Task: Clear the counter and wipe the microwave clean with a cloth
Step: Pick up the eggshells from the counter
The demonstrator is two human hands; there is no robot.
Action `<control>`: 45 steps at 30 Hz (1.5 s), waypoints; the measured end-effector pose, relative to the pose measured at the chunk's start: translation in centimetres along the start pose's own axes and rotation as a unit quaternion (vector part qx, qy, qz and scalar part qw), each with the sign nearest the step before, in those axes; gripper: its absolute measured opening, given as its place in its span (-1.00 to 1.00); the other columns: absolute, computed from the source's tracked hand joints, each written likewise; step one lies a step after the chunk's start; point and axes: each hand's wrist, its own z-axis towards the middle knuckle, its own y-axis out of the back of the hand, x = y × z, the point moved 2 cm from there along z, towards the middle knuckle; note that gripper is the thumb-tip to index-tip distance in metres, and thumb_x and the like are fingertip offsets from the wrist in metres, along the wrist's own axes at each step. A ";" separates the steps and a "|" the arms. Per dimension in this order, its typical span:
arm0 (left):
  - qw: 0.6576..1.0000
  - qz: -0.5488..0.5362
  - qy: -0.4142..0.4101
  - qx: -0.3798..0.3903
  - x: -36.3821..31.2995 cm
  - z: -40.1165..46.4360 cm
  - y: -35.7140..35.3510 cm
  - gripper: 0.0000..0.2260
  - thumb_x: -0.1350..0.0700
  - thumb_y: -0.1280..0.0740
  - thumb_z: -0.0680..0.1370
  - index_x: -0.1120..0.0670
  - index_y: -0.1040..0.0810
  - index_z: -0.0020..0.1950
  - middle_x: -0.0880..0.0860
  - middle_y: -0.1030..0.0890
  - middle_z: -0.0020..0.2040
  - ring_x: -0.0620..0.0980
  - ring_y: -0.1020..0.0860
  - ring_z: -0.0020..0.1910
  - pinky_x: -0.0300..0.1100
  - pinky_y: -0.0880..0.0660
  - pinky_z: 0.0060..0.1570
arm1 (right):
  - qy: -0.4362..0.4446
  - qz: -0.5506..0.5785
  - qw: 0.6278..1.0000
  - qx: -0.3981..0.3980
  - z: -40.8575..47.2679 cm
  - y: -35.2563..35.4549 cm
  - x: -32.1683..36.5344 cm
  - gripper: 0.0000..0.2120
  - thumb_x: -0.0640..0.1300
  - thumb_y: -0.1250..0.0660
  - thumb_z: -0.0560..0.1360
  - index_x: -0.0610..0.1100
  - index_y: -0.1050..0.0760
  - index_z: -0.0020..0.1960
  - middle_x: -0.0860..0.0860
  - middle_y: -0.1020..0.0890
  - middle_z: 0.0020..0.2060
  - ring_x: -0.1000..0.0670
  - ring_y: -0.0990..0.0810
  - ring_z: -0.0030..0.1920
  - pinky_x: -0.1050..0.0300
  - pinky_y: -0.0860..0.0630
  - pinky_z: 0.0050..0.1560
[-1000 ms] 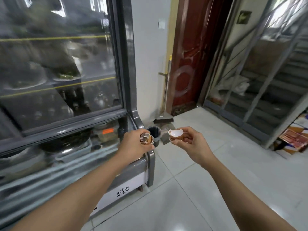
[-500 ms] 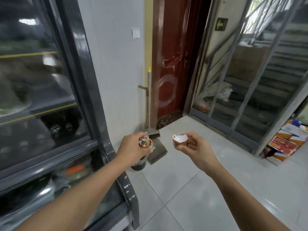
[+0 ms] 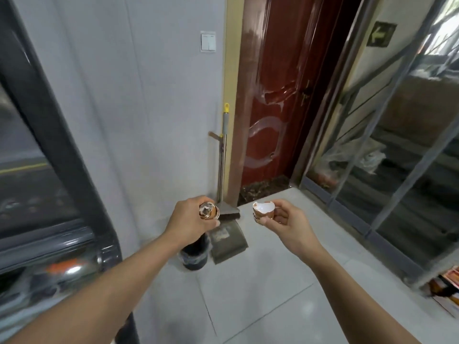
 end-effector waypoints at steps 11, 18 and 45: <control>0.994 0.001 0.091 -0.053 0.8 9.0 -4.4 -0.71 0.09 -0.55 0.27 -0.05 -0.59 -0.07 -0.10 -0.62 -0.18 -0.09 -0.57 -0.16 -0.30 -0.43 -0.16 | 0.002 0.042 0.992 0.115 14.6 0.7 -4.8 -0.74 -0.14 -0.49 0.37 0.08 -0.52 -0.01 0.15 -0.67 -0.09 0.16 -0.64 -0.05 0.32 -0.53 -0.07; 0.988 -0.019 0.129 -0.081 5.0 17.1 -4.2 -0.71 0.09 -0.56 0.26 -0.08 -0.58 -0.09 -0.12 -0.63 -0.19 -0.12 -0.58 -0.18 -0.41 -0.41 -0.22 | 0.005 0.057 0.984 0.166 24.4 -3.6 -6.2 -0.73 -0.20 -0.49 0.38 -0.01 -0.54 0.03 0.10 -0.67 -0.07 0.17 -0.63 -0.06 0.32 -0.52 -0.05; 0.899 -0.004 0.392 -0.194 22.3 35.3 -10.7 -0.63 0.01 -0.56 0.25 -0.10 -0.58 0.01 -0.25 -0.51 -0.24 -0.34 -0.48 -0.28 -0.54 -0.35 -0.32 | -0.045 0.082 0.901 0.424 51.6 -22.8 -18.3 -0.68 -0.27 -0.49 0.35 0.05 -0.50 -0.03 0.10 -0.66 -0.08 0.16 -0.64 -0.07 0.34 -0.53 -0.08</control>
